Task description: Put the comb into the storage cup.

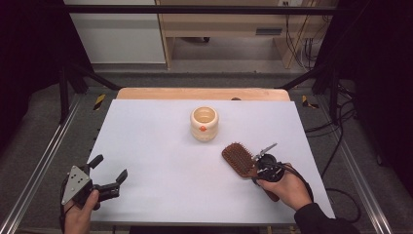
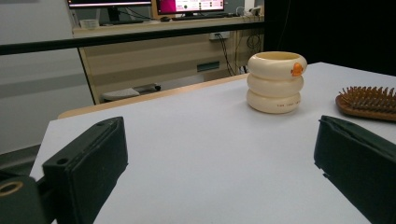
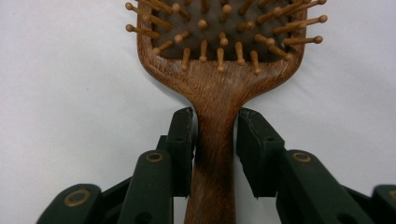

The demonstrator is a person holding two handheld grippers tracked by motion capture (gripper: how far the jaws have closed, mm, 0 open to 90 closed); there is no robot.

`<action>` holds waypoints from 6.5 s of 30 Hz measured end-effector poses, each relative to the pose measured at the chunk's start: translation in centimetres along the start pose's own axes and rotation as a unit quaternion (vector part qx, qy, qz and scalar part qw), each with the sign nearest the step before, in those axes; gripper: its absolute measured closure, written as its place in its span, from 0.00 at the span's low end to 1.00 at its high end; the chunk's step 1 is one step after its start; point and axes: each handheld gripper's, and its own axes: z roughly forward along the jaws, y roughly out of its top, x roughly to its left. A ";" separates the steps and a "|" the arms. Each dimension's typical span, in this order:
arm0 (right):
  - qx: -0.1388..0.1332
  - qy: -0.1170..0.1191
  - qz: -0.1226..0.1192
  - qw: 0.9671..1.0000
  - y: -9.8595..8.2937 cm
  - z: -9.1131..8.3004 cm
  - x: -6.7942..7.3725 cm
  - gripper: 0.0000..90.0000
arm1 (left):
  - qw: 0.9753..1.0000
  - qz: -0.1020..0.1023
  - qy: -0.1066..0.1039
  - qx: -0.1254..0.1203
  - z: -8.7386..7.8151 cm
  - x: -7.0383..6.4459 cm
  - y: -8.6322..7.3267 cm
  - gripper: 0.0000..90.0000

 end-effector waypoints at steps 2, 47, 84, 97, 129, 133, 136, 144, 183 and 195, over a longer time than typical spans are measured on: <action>0.001 -0.004 0.001 1.000 0.0 0.0 0.1 0.75 | 1.000 0.000 -0.001 0.002 0.0 0.0 0.0 0.03; -0.208 -0.022 0.008 0.978 -2.8 -3.5 0.4 0.81 | 0.998 -0.028 -0.062 -0.015 0.4 -3.6 2.8 0.03; -0.348 -0.018 -0.017 0.937 0.2 -5.0 4.8 0.81 | 0.987 -0.030 -0.157 -0.020 7.9 -10.8 9.4 0.03; -0.368 -0.007 -0.023 0.930 1.4 -3.9 6.6 0.81 | 0.985 -0.058 -0.161 -0.010 9.6 -11.9 10.1 0.04; -0.397 0.013 -0.041 0.917 2.1 -3.7 8.3 0.81 | 0.978 -0.124 -0.168 -0.010 12.3 -12.3 11.9 0.05; -0.402 0.015 -0.042 0.915 2.0 -3.8 8.4 0.81 | 0.978 -0.123 -0.167 -0.001 12.8 -12.3 11.8 0.05; -0.406 0.011 -0.044 0.913 2.1 -3.9 8.6 0.81 | 0.977 -0.128 -0.171 -0.003 12.9 -12.5 12.0 0.05; -0.412 0.012 -0.056 0.910 2.2 -3.8 9.2 0.81 | 0.973 -0.137 -0.186 0.002 13.6 -13.1 12.2 0.05; -0.412 0.019 -0.069 0.908 2.4 -3.4 9.8 0.81 | 0.954 -0.215 -0.209 0.022 15.1 -13.2 12.3 0.36; -0.410 0.025 -0.065 0.909 2.4 -3.2 9.9 0.81 | 0.949 -0.234 -0.208 0.032 15.0 -12.9 12.4 0.49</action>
